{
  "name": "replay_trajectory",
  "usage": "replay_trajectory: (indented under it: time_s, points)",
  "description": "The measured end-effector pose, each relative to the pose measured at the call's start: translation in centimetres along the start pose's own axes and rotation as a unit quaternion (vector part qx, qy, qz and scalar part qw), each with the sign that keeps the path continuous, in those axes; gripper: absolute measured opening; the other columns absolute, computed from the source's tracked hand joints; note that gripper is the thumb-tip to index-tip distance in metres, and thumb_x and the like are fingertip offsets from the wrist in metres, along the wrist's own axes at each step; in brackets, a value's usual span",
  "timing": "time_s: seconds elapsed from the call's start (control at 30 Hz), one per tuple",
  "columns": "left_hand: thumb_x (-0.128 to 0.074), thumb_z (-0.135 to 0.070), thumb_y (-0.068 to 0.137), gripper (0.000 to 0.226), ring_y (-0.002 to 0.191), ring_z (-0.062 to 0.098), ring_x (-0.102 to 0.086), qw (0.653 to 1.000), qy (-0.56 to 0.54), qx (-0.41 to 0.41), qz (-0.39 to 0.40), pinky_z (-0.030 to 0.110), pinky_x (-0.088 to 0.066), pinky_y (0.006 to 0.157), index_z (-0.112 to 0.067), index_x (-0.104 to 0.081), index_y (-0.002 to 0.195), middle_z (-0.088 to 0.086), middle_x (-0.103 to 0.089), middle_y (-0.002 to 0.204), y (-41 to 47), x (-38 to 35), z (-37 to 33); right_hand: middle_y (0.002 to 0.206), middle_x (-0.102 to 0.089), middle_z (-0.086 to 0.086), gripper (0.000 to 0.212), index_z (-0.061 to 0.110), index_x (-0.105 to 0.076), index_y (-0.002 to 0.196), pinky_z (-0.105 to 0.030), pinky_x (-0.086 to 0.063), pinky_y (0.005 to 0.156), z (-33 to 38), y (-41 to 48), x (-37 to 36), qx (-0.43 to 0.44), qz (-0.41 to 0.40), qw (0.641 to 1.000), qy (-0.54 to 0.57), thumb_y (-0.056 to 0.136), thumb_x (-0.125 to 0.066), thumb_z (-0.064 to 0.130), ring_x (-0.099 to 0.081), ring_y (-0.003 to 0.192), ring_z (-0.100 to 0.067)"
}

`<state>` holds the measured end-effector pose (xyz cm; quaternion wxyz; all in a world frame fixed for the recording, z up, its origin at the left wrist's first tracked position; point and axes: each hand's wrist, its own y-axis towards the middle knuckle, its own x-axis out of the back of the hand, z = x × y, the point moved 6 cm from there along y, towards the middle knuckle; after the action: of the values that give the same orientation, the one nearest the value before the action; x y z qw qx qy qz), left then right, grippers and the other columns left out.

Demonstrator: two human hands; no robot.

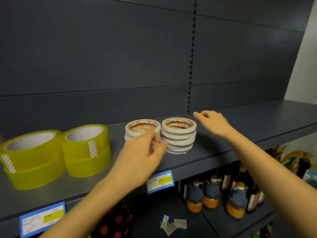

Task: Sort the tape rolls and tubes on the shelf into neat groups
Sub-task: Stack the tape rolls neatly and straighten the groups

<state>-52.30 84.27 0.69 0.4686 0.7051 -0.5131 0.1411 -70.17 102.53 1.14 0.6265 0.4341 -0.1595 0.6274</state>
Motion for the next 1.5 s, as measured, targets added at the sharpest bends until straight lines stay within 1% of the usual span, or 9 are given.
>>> replay_trajectory:
  time_s: [0.13,0.23,0.4,0.57,0.7,0.83,0.97,1.13,1.5]
  points:
    - [-0.043,-0.055,0.086,0.056,0.099,-0.008,-0.053,0.982,-0.109,0.080,0.132,0.008,-0.043,0.083,-0.030,-0.036,0.135,-0.012,-0.058,0.118,-0.7,-4.5,0.5,0.094,-0.065,-0.004,0.040,0.015,-0.062,0.091,-0.030,-0.047,0.082,-1.1,0.3,-3.6,-0.060,0.120,0.958,0.253,0.101,-0.031,0.039,-0.059,0.084,-0.015]
    - [-0.039,-0.064,0.085,0.081,0.141,0.000,-0.015,0.965,-0.152,0.134,0.169,0.026,-0.016,0.117,-0.033,0.000,0.149,-0.015,-0.011,0.157,-0.5,-7.4,1.1,0.111,-0.070,-0.005,0.048,0.015,-0.068,0.104,-0.029,-0.047,0.091,-1.2,0.8,-6.2,-0.071,0.194,0.902,0.379,0.101,-0.028,0.043,-0.062,0.105,-0.017]
    - [-0.034,-0.054,0.092,0.078,0.126,-0.011,0.005,0.947,-0.226,0.215,0.072,0.016,-0.001,0.105,-0.027,0.012,0.148,-0.018,0.011,0.154,1.4,-9.4,0.7,0.114,-0.070,-0.003,0.054,0.016,-0.066,0.112,-0.029,-0.047,0.092,-1.1,1.5,-8.8,-0.054,0.295,0.832,0.467,0.100,-0.025,0.048,-0.063,0.110,-0.016]
    - [-0.033,-0.029,0.100,0.057,0.146,0.019,-0.009,0.899,-0.340,0.271,-0.051,0.032,-0.008,0.119,-0.016,-0.007,0.149,0.002,-0.008,0.158,4.5,-10.9,2.0,0.121,-0.067,0.000,0.053,0.019,-0.062,0.117,-0.032,-0.042,0.104,-2.6,2.3,-9.3,-0.058,0.303,0.820,0.482,0.098,-0.026,0.052,-0.060,0.113,-0.012]
    - [-0.038,-0.061,0.081,0.077,0.140,0.011,-0.029,0.845,-0.462,0.266,-0.044,0.035,-0.018,0.118,-0.023,-0.026,0.147,-0.006,-0.031,0.152,6.4,-12.9,1.4,0.113,-0.070,0.005,0.054,0.026,-0.071,0.096,-0.030,-0.040,0.103,-3.8,2.6,-8.6,-0.049,0.282,0.833,0.473,0.098,-0.024,0.054,-0.060,0.112,-0.010]
    - [-0.016,-0.061,0.093,0.066,0.113,0.007,-0.058,0.824,-0.500,0.257,-0.068,0.019,-0.043,0.086,-0.021,-0.063,0.117,-0.003,-0.066,0.120,8.3,-13.4,1.9,0.094,-0.074,0.005,0.056,0.021,-0.069,0.091,-0.027,-0.044,0.091,-5.0,3.9,-7.6,-0.064,0.231,0.851,0.467,0.099,-0.022,0.051,-0.064,0.096,-0.006]
    - [-0.010,-0.063,0.093,0.078,0.102,0.019,-0.064,0.783,-0.523,0.312,-0.127,0.028,-0.047,0.082,-0.012,-0.069,0.100,0.009,-0.071,0.106,10.5,-13.6,3.6,0.125,-0.061,-0.011,0.065,0.004,-0.057,0.123,-0.035,-0.040,0.104,-5.2,5.3,-7.9,-0.110,0.206,0.827,0.511,0.099,-0.020,0.052,-0.055,0.119,-0.021]
    - [-0.021,-0.065,0.091,0.074,0.068,0.017,-0.072,0.768,-0.540,0.305,-0.157,0.024,-0.055,0.059,-0.011,-0.071,0.082,0.006,-0.075,0.075,12.1,-14.1,4.4,0.108,-0.069,-0.006,0.065,0.010,-0.063,0.113,-0.030,-0.050,0.079,-4.5,5.5,-8.9,-0.109,0.208,0.796,0.558,0.098,-0.019,0.056,-0.065,0.096,-0.016]
    - [-0.021,-0.067,0.089,0.080,0.094,0.026,-0.068,0.782,-0.511,0.302,-0.187,0.035,-0.053,0.089,-0.006,-0.071,0.099,0.015,-0.073,0.097,14.1,-14.7,5.7,0.092,-0.075,-0.008,0.076,0.016,-0.072,0.094,-0.034,-0.054,0.080,-3.2,6.9,-9.7,-0.079,0.220,0.779,0.581,0.093,-0.015,0.066,-0.071,0.088,-0.019]
